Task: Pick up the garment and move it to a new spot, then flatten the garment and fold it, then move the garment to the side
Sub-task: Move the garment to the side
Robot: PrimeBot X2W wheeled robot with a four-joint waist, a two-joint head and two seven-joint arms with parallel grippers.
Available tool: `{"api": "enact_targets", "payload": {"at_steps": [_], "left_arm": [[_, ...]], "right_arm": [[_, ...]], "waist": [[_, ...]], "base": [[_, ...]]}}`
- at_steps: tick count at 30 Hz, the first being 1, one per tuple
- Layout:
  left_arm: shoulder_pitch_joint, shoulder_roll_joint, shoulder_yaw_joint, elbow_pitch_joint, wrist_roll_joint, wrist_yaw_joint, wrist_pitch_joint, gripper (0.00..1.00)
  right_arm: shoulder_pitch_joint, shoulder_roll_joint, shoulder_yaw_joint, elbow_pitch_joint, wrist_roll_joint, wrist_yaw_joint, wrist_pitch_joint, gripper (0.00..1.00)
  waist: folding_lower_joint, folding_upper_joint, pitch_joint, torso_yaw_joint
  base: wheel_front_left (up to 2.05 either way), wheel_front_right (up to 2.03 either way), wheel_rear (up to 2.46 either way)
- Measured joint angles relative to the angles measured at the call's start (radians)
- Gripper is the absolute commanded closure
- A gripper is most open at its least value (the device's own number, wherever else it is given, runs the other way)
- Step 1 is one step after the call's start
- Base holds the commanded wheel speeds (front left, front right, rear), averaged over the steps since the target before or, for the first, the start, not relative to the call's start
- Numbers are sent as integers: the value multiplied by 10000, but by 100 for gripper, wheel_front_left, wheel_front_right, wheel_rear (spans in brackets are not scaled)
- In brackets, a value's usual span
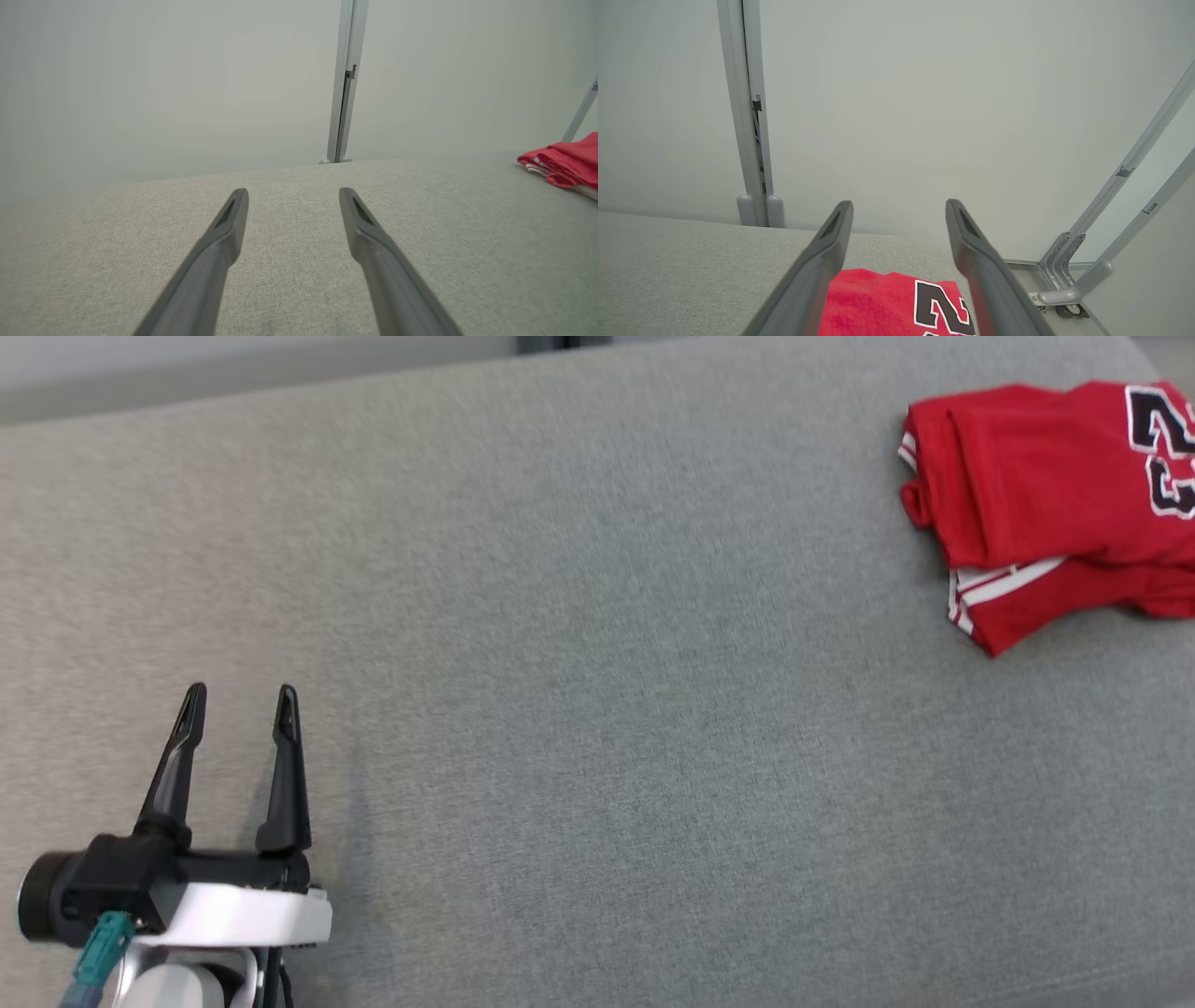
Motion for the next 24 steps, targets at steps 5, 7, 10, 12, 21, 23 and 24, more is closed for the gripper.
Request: {"api": "enact_targets", "payload": {"at_steps": [5,7,10,12,21,23,24], "left_arm": [[434,-128,35,165,-81,-2,-2,0],[591,-157,38,249,-142,-4,-4,0],[788,-203,33,405,-186,-17,-2,0],[855,-224,25,497,-196,-36,-2,0],[1174,-261,127,800,-217,-104,-2,0],[1194,-267,128,859,-215,-107,-4,0],[1204,-270,130,899,-215,-107,-4,0]], "right_arm": [[1473,500,-826,-1367,-652,0,0,0],[2113,704,-1179,-1848,-846,0,2,0],[3137,1062,-1670,-2479,-1078,0,0,0],[3865,1298,-2050,-2882,-1218,0,0,0],[6414,2334,-3164,-3998,-1730,0,0,0],[6835,2449,-3394,-4219,-1776,0,0,0],[7026,2508,-3486,-4305,-1783,0,0,0]], "waist": [[0,0,-875,318],[0,0,-1223,471],[0,0,-1710,720],[0,0,-1992,906],[0,0,-2810,1649],[0,0,-2943,1772],[0,0,-3003,1827]], "base": [[0,0,0],[0,0,0],[0,0,0],[0,0,0],[0,0,0],[0,0,0],[0,0,0]]}}
